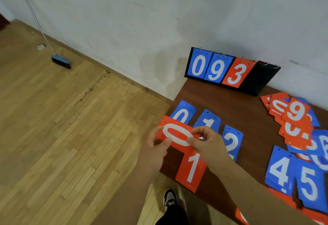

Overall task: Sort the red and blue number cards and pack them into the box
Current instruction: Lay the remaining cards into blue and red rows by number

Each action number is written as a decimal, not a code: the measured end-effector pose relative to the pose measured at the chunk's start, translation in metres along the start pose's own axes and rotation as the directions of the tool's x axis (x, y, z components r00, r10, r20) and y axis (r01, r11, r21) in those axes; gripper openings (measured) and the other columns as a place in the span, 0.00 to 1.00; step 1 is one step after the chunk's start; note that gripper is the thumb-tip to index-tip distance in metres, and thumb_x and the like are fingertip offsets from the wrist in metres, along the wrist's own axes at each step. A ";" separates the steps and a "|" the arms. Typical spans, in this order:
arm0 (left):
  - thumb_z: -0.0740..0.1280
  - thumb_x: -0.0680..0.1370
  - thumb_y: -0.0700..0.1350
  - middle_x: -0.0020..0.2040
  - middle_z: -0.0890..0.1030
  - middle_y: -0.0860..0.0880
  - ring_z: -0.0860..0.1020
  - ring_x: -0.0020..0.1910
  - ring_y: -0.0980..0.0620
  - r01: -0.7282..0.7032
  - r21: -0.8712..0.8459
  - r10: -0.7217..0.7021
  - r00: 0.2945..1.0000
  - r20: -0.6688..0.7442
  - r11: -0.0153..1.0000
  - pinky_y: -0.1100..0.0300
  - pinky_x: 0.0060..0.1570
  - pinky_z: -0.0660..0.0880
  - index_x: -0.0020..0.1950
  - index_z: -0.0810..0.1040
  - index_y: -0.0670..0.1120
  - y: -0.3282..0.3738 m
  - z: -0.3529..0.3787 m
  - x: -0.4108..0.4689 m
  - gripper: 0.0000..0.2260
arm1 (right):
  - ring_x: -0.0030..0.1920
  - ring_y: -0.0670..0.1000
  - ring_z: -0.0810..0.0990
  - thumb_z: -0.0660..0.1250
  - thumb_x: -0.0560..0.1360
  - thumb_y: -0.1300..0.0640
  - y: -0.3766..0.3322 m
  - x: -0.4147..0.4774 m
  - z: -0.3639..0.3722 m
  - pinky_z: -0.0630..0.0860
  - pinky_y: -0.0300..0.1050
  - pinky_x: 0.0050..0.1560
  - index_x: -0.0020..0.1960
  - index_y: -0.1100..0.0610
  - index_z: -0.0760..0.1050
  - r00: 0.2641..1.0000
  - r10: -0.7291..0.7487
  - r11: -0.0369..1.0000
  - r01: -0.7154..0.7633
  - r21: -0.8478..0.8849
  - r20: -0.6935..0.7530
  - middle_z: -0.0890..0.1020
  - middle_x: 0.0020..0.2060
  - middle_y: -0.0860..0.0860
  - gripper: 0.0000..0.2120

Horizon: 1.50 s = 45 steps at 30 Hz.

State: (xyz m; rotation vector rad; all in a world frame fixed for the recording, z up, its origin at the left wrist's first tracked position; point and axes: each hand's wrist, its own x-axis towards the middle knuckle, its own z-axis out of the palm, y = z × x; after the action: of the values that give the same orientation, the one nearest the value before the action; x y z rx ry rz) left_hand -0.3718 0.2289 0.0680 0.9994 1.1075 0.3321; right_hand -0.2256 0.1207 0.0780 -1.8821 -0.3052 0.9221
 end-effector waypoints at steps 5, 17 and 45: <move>0.70 0.78 0.34 0.58 0.82 0.51 0.83 0.54 0.52 -0.030 0.042 0.036 0.985 -0.168 0.999 0.50 0.52 0.84 0.58 0.78 0.56 -0.017 0.010 0.019 0.17 | 0.44 0.44 0.85 0.76 0.75 0.54 0.029 -0.010 0.001 0.83 0.43 0.47 0.47 0.44 0.81 0.997 0.009 0.980 0.008 -0.201 0.082 0.85 0.44 0.44 0.06; 0.65 0.82 0.40 0.69 0.74 0.49 0.75 0.66 0.47 -0.224 0.910 0.113 0.974 0.197 0.349 0.59 0.56 0.76 0.67 0.76 0.56 -0.059 -0.025 0.076 0.17 | 0.57 0.41 0.73 0.70 0.78 0.47 0.080 -0.005 -0.057 0.70 0.37 0.57 0.58 0.41 0.73 0.994 -0.068 0.765 0.107 -0.635 0.085 0.74 0.59 0.41 0.11; 0.62 0.78 0.66 0.75 0.66 0.47 0.63 0.75 0.44 -0.460 0.863 0.391 0.770 0.504 -0.208 0.44 0.71 0.65 0.77 0.63 0.53 -0.022 0.151 -0.045 0.32 | 0.73 0.60 0.68 0.68 0.71 0.32 0.081 -0.106 -0.254 0.73 0.61 0.67 0.76 0.48 0.65 0.899 -0.189 0.708 -0.154 -0.689 -0.395 0.69 0.75 0.53 0.38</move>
State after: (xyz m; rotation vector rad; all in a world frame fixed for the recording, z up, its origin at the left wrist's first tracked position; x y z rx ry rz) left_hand -0.2674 0.1109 0.0898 2.8489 0.7388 -0.0693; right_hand -0.1315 -0.1473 0.1165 -2.7357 -0.4393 0.3214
